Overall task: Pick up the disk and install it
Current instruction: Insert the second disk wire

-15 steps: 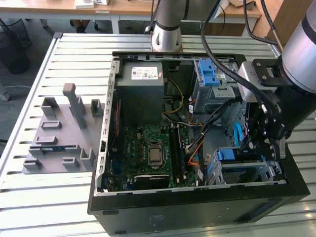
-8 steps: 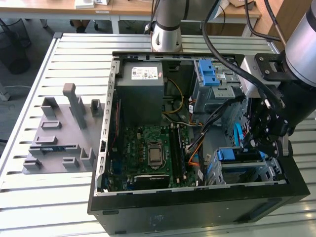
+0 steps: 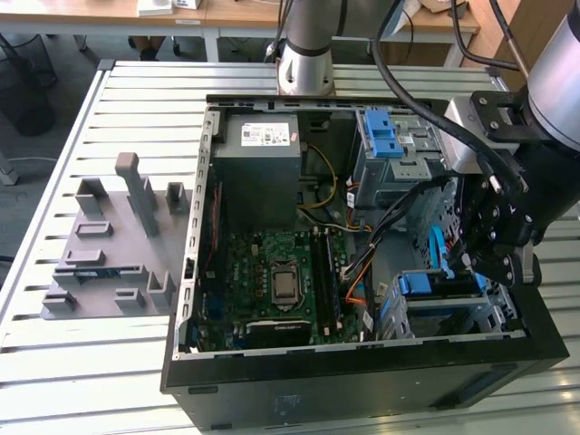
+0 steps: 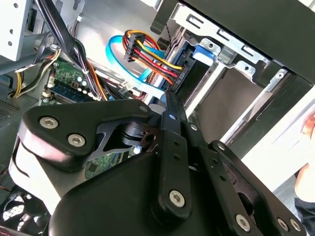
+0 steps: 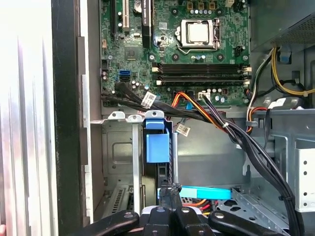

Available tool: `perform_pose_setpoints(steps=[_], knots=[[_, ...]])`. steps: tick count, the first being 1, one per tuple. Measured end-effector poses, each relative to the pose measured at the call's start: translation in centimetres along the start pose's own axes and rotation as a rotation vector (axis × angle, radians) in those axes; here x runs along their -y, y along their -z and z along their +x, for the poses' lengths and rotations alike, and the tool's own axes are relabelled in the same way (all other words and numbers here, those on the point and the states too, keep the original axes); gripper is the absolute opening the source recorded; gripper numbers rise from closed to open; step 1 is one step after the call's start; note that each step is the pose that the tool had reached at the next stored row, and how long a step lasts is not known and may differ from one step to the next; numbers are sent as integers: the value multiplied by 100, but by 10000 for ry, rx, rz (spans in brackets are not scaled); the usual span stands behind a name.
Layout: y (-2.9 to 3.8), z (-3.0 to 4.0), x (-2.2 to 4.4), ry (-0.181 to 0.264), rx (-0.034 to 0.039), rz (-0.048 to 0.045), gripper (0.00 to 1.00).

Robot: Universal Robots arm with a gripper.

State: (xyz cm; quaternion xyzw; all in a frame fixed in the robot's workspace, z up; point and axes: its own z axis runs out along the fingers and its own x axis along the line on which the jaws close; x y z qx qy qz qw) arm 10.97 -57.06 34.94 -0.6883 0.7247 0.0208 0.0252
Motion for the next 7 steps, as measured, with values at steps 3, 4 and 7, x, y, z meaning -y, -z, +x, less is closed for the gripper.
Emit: perform_pose_setpoints(steps=[3,4,7], knots=[[6,0,0,0,1,0,11],[7,-1,0,0,0,0,11],[9,-1,0,0,0,0,11]])
